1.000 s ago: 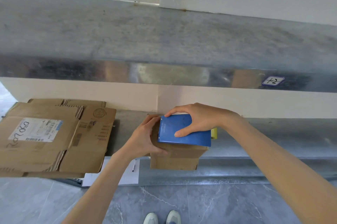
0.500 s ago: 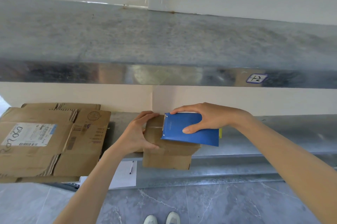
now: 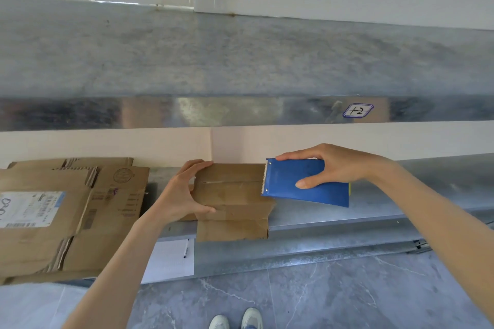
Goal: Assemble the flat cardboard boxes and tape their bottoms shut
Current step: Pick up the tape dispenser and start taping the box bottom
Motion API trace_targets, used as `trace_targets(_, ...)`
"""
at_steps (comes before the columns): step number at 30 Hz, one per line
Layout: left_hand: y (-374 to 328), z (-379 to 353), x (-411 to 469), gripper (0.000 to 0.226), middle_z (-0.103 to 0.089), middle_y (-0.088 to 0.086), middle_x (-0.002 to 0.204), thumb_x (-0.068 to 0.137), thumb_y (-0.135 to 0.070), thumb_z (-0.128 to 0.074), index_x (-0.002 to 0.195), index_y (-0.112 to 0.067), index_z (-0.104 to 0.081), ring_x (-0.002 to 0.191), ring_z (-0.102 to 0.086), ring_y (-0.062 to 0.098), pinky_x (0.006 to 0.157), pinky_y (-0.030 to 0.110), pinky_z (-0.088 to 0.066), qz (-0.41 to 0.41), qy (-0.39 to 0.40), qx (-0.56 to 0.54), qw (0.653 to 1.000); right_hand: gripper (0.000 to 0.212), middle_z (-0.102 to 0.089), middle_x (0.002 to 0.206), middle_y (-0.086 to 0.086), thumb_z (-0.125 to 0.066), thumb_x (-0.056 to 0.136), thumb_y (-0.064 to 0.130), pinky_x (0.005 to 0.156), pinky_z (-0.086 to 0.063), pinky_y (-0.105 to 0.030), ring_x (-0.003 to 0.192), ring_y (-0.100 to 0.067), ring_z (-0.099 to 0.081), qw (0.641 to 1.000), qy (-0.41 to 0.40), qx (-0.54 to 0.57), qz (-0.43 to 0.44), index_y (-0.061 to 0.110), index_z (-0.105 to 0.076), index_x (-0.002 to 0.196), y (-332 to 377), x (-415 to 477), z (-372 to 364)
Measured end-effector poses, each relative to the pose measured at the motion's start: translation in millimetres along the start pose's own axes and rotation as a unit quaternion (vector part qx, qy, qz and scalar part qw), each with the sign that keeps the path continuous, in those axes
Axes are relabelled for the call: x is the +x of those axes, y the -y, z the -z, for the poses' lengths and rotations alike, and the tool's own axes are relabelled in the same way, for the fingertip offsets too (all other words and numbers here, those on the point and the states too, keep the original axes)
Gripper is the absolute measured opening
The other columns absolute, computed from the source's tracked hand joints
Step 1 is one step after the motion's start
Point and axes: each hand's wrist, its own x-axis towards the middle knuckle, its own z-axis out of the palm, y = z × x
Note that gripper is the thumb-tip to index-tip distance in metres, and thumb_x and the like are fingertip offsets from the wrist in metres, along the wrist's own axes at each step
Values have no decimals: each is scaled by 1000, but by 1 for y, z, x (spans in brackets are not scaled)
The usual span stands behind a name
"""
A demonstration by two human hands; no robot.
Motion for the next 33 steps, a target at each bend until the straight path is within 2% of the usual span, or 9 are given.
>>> trace_targets(9, 7, -1, 3, 106, -39, -20, 137, 49, -34, -99, 139, -45, -44, 127, -41, -3, 88, 2, -40, -7, 10, -4, 1000, 61, -46, 136, 41, -79, 83, 35, 107, -45, -29, 123, 10, -51, 1000, 3, 16, -14, 59, -51, 132, -7, -5, 9)
trace_targets(15, 10, -1, 4, 106, -40, -19, 138, 49, -38, -98, 140, -44, -43, 128, -41, -1, 97, 10, -36, -8, 13, -6, 1000, 65, -45, 139, 39, -79, 83, 28, 112, -40, -28, 128, 11, -45, 1000, 7, 17, -11, 53, -50, 135, -11, -4, 10)
trace_targets(18, 9, -1, 4, 105, -40, -20, 138, 49, -36, -98, 136, -52, -41, 127, -41, -3, 96, 7, -37, -10, 17, -9, 1000, 66, -45, 141, 36, -80, 82, 27, 114, -37, -28, 130, 10, -44, 1000, 5, 23, -12, 49, -50, 137, -14, -6, 11)
trace_targets(20, 10, -1, 6, 104, -40, -17, 139, 50, -34, -98, 134, -53, -40, 128, -41, -1, 99, 10, -38, -12, 18, -11, 1000, 66, -47, 140, 35, -80, 82, 26, 114, -36, -29, 131, 8, -44, 1000, 5, 24, -14, 48, -51, 137, -17, -6, 12)
trace_targets(25, 15, -1, 9, 103, -39, -17, 139, 51, -34, -98, 136, -49, -41, 128, -42, 3, 91, 5, -42, -5, 25, -19, 999, 67, -46, 141, 36, -81, 81, 28, 114, -30, -23, 133, 13, -38, 1000, -3, 27, -12, 48, -51, 137, -31, -14, 18)
trace_targets(31, 14, 0, 11, 103, -40, -19, 138, 48, -40, -97, 133, -55, -42, 128, -43, 3, 97, 19, -46, -4, 29, -31, 999, 66, -45, 142, 36, -80, 81, 30, 115, -33, -27, 133, 11, -40, 999, -2, 32, -26, 49, -50, 137, -44, -17, 17)
trace_targets(33, 14, 0, 11, 103, -40, -19, 138, 48, -40, -97, 134, -55, -42, 128, -43, 4, 98, 20, -46, -7, 27, -28, 999, 66, -45, 141, 36, -80, 82, 29, 115, -35, -29, 132, 9, -43, 999, 2, 36, -31, 49, -50, 137, -47, -13, 15)
